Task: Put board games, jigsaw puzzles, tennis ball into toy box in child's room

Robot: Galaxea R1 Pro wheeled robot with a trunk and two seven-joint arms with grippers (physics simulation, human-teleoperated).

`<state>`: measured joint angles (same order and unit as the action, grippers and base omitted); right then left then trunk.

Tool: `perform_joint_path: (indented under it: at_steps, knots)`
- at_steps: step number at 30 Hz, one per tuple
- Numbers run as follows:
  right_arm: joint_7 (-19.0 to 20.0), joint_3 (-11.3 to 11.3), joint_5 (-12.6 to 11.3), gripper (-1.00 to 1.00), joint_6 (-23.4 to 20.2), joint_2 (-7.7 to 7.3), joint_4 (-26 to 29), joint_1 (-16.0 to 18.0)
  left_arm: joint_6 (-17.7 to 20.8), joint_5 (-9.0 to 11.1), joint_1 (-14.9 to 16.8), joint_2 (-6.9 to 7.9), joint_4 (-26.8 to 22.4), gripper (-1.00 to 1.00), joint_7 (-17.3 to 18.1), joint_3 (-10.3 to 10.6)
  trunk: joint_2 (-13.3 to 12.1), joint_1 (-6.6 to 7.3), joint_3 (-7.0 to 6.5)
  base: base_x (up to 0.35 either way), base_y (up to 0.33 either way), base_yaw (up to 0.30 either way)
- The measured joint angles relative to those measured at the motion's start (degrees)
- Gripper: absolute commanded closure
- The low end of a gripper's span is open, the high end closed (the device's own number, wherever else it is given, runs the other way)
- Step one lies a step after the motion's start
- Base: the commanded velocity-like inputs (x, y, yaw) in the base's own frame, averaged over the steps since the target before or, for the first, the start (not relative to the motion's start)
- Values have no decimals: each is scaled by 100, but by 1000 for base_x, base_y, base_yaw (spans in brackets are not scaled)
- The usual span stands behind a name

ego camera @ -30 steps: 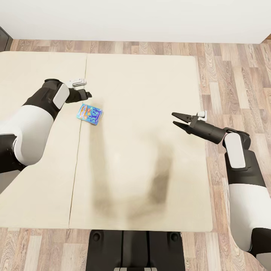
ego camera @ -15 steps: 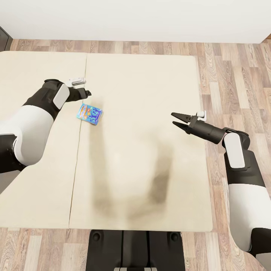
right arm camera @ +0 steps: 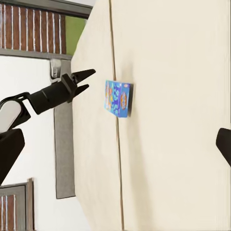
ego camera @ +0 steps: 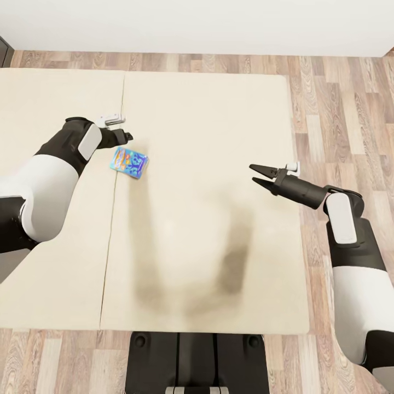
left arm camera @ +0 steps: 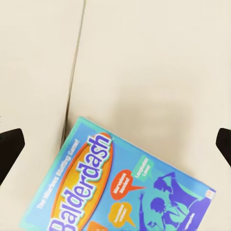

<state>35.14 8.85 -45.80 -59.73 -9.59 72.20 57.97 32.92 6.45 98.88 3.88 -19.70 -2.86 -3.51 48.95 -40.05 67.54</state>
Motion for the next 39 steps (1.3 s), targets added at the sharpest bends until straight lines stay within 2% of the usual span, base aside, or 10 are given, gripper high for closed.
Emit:
perform_joint_path:
  at_steps: [8, 12, 20, 39]
  knots:
    - [-614, 5, -47, -100, -4, 23, -83, 303, -94, 1, -33, 0, 0, -100, 0, 0, 0, 0, 74, 0, 0, 0]
    - [-699, 4, -64, -100, -4, 32, -103, 362, -200, 6, -36, 0, 0, -100, 0, -1, 0, 0, 112, 0, 0, 0]
    - [-720, 33, -90, -100, -4, 25, -93, 364, -227, 7, -36, 8, 0, -100, 7, -1, 0, 0, 171, 0, 0, 0]
    - [-721, 39, -88, -100, -4, 23, -53, 346, -187, 7, -36, 11, 0, -100, 8, -1, 0, 0, 180, 0, 0, 0]
